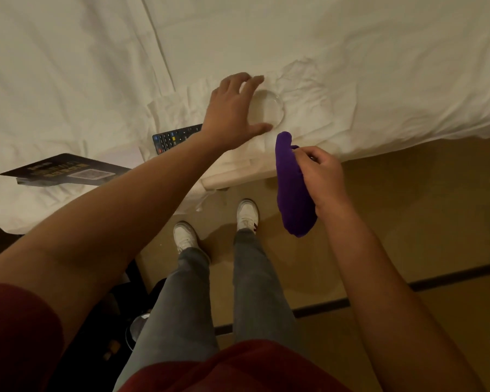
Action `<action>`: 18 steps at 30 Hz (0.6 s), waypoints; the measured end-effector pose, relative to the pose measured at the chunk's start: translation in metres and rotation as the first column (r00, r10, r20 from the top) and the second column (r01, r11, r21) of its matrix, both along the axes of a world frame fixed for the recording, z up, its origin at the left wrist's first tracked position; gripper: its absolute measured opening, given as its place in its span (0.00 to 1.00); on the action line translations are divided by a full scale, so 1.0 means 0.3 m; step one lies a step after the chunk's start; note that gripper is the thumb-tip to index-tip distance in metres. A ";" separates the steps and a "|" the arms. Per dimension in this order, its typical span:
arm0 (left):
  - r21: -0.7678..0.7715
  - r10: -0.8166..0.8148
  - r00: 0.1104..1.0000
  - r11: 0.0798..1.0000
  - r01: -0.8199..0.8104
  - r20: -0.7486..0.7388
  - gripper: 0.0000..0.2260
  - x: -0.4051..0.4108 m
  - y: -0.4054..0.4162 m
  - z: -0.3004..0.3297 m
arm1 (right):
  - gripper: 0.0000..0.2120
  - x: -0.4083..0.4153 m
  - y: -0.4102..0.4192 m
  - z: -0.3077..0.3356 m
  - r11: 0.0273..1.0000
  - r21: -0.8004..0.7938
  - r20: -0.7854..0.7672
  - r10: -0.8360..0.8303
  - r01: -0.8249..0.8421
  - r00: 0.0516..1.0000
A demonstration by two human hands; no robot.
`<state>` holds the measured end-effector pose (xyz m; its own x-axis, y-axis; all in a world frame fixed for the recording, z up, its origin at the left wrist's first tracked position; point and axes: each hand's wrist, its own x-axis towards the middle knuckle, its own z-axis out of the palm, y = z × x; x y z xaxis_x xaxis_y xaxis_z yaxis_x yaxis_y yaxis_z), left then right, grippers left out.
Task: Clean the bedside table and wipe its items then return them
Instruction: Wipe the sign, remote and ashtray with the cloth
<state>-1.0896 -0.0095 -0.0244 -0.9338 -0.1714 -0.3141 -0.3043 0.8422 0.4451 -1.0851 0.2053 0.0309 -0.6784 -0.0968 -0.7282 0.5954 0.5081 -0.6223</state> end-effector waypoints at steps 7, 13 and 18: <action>-0.115 -0.139 0.985 0.982 0.151 0.102 0.39 -0.082 0.106 -0.059 | 0.07 0.017 0.053 -0.014 0.998 -0.040 0.019 -0.051 0.052 0.999; -0.058 -0.079 0.994 0.995 0.083 0.072 0.34 -0.066 0.105 -0.010 | 0.07 0.035 0.086 -0.018 0.986 -0.053 0.059 -0.154 0.158 0.986; 0.306 0.179 0.984 0.936 -0.173 0.010 0.34 0.000 0.069 0.154 | 0.08 -0.006 0.066 0.048 0.963 -0.098 0.014 -0.252 0.252 0.968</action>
